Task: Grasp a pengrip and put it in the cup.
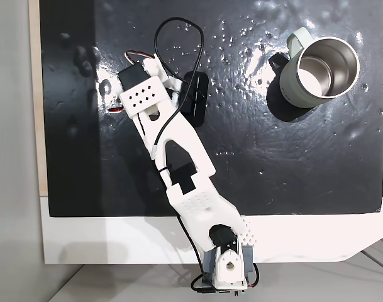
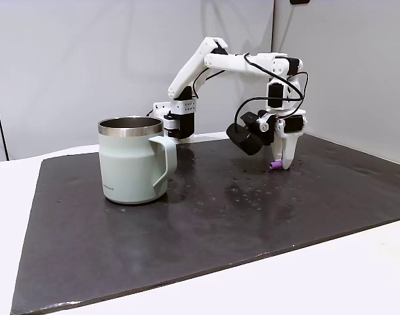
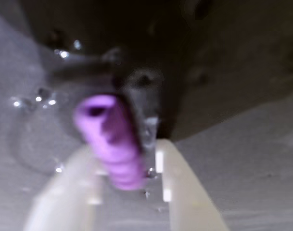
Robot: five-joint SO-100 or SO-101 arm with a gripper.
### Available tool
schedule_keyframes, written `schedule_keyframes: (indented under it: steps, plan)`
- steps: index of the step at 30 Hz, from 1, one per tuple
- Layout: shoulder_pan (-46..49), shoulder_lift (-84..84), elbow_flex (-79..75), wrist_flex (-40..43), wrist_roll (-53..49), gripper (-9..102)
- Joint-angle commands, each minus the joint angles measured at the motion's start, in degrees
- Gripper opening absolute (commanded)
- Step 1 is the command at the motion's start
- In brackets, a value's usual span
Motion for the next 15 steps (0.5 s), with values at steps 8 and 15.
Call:
schedule_keyframes:
  steps: [8, 15]
  plan:
    - [1.76, 9.76, 1.14, 0.88, 0.18, 0]
    - [0.53, 29.71, 7.91, -0.79, -5.1, 0]
